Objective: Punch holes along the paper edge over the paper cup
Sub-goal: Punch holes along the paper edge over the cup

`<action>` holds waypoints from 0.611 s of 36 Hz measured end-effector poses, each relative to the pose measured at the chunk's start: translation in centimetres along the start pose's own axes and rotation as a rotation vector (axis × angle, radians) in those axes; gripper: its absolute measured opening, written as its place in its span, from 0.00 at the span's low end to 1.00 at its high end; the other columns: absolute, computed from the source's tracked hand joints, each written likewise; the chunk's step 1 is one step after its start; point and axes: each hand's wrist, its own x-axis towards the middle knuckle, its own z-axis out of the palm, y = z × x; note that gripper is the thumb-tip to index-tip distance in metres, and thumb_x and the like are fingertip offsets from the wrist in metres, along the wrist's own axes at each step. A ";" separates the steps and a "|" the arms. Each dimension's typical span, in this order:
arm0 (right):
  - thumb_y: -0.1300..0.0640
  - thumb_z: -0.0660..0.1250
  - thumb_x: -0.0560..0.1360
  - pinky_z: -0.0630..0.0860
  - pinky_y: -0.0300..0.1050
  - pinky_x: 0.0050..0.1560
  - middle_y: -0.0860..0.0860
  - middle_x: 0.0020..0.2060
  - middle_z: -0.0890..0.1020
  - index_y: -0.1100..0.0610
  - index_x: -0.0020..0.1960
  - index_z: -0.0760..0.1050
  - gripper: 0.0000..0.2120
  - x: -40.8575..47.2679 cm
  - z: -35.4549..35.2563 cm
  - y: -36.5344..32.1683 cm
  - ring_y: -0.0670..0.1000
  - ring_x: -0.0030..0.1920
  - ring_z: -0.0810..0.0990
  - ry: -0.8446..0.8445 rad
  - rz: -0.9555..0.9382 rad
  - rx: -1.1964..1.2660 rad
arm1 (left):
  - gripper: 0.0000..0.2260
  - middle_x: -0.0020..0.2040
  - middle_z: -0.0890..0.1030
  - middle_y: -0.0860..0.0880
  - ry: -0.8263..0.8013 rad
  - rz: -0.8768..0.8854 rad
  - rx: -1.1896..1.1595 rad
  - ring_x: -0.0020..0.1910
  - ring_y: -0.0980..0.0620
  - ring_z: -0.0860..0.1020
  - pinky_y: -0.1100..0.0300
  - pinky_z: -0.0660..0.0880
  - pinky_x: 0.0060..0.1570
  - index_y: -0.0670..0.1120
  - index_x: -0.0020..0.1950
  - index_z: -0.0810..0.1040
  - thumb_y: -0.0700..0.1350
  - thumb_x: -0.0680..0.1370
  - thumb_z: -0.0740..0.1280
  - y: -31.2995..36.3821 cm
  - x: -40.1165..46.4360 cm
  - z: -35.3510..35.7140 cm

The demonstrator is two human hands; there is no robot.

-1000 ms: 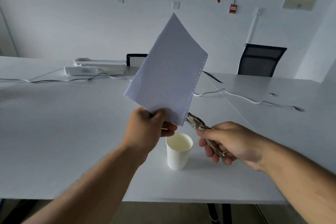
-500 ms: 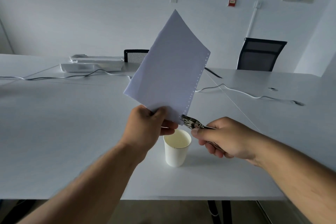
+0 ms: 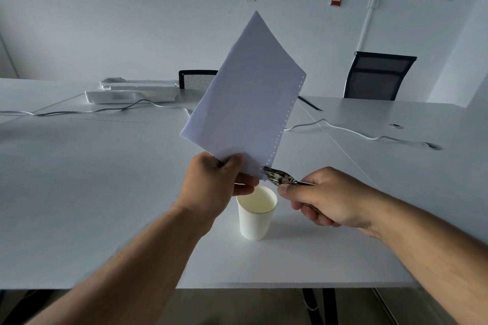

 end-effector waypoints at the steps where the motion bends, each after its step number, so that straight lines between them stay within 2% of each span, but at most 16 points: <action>1: 0.41 0.72 0.75 0.66 0.35 0.23 0.52 0.28 0.75 0.59 0.40 0.81 0.20 0.0 0.0 0.0 0.48 0.23 0.70 -0.003 0.004 0.002 | 0.14 0.37 0.89 0.43 0.000 0.000 -0.003 0.32 0.50 0.84 0.58 0.83 0.35 0.40 0.44 0.85 0.33 0.81 0.61 0.0 0.0 0.0; 6: 0.37 0.71 0.72 0.61 0.42 0.29 0.53 0.29 0.76 0.57 0.39 0.81 0.22 -0.2 -0.1 -0.1 0.50 0.26 0.69 -0.032 0.037 0.028 | 0.14 0.36 0.89 0.44 0.002 -0.004 -0.020 0.32 0.50 0.85 0.57 0.83 0.35 0.41 0.44 0.85 0.33 0.82 0.61 0.1 0.0 -0.1; 9: 0.37 0.72 0.73 0.61 0.41 0.29 0.52 0.28 0.76 0.57 0.40 0.81 0.22 -0.1 -0.1 -0.1 0.49 0.26 0.69 -0.047 0.052 0.056 | 0.13 0.38 0.89 0.42 0.006 0.000 -0.020 0.32 0.49 0.85 0.56 0.84 0.36 0.40 0.45 0.85 0.34 0.82 0.61 0.0 0.0 -0.1; 14: 0.37 0.72 0.73 0.61 0.42 0.29 0.52 0.28 0.77 0.57 0.40 0.81 0.21 -0.1 0.0 0.0 0.51 0.26 0.70 -0.056 0.056 0.080 | 0.16 0.37 0.89 0.44 -0.009 0.017 -0.008 0.32 0.49 0.85 0.57 0.83 0.37 0.43 0.41 0.86 0.33 0.81 0.61 0.2 0.0 -0.1; 22: 0.38 0.72 0.72 0.62 0.40 0.27 0.52 0.28 0.76 0.58 0.40 0.81 0.22 0.2 0.0 0.3 0.50 0.25 0.69 -0.016 0.014 0.029 | 0.16 0.37 0.89 0.44 -0.012 0.020 -0.009 0.33 0.49 0.85 0.57 0.84 0.36 0.43 0.41 0.86 0.33 0.81 0.61 0.0 -0.2 -0.2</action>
